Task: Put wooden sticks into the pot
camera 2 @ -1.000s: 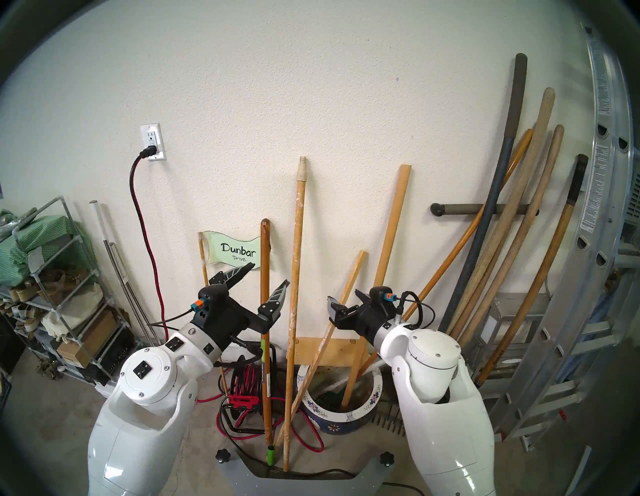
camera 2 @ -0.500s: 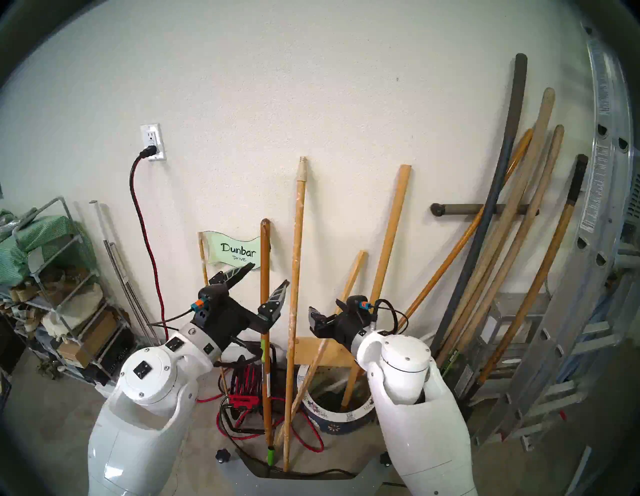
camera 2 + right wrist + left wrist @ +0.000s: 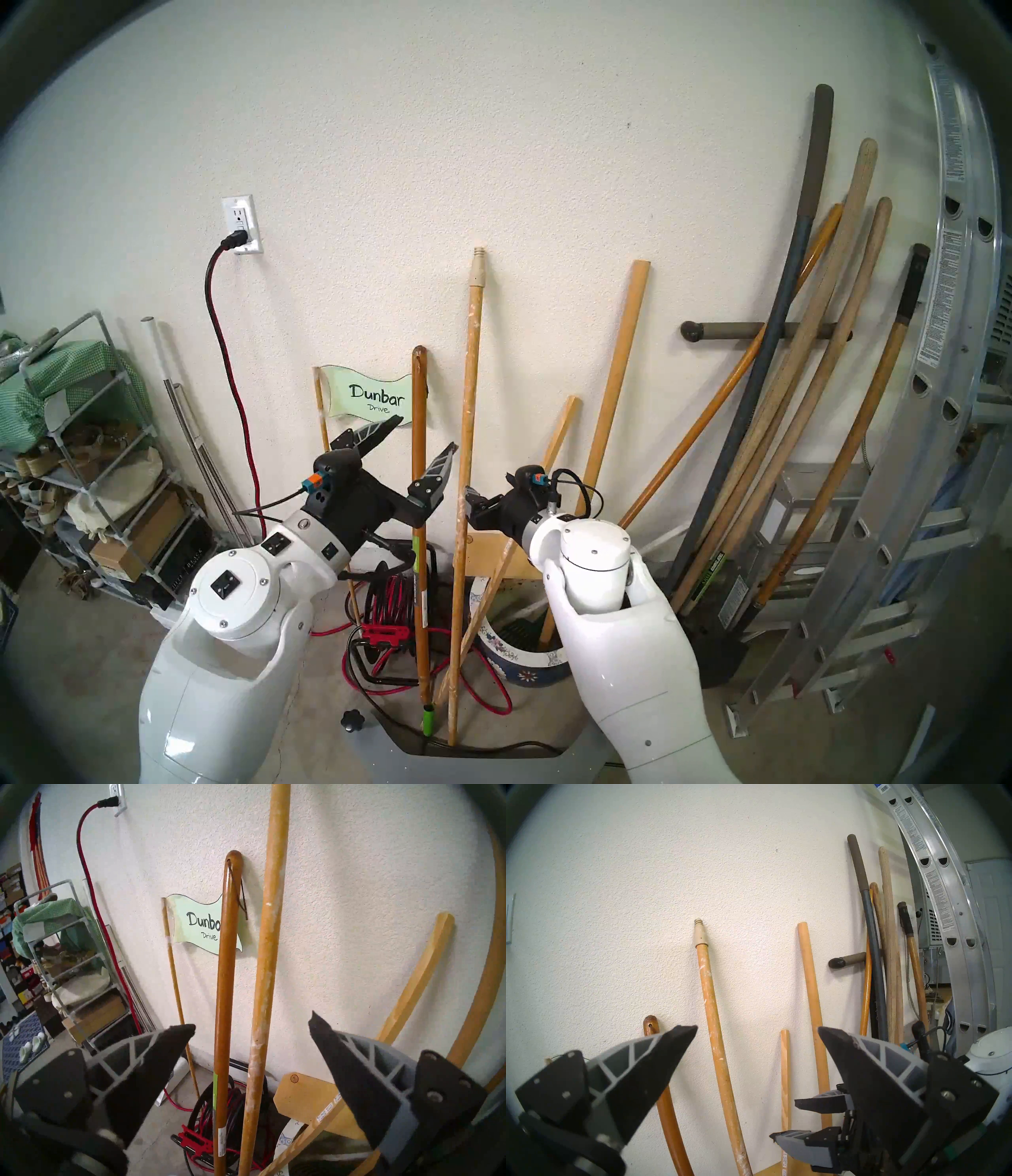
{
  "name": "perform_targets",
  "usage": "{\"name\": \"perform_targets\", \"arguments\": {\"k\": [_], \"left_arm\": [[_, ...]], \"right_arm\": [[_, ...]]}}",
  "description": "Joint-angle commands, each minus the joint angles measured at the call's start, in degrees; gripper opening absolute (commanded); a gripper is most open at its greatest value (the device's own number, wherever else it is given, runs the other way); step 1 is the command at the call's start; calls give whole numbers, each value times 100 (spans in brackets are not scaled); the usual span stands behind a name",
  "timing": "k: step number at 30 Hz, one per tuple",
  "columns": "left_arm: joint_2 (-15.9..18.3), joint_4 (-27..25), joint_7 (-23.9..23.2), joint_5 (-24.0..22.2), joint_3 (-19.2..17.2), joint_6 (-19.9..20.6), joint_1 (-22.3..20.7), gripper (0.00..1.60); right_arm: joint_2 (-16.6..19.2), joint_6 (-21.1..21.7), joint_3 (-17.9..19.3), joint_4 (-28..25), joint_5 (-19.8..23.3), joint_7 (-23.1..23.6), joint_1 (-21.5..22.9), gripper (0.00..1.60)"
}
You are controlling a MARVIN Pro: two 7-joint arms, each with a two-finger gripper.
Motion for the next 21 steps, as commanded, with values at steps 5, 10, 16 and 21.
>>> {"name": "perform_targets", "arguments": {"k": [5,10,16,21], "left_arm": [[0,-1,1,0,-2,0,0,160],[0,-1,1,0,-2,0,0,160],[0,-1,1,0,-2,0,0,160],[0,-1,1,0,-1,0,0,160]], "right_arm": [[-271,-323,-131,682,-124,-112,587,160],[-391,-344,-122,1096,-130,-148,839,160],[-488,-427,-159,1420,-174,-169,1061,160],[-633,-475,-170,1795,-195,-227,1341,160]]}}
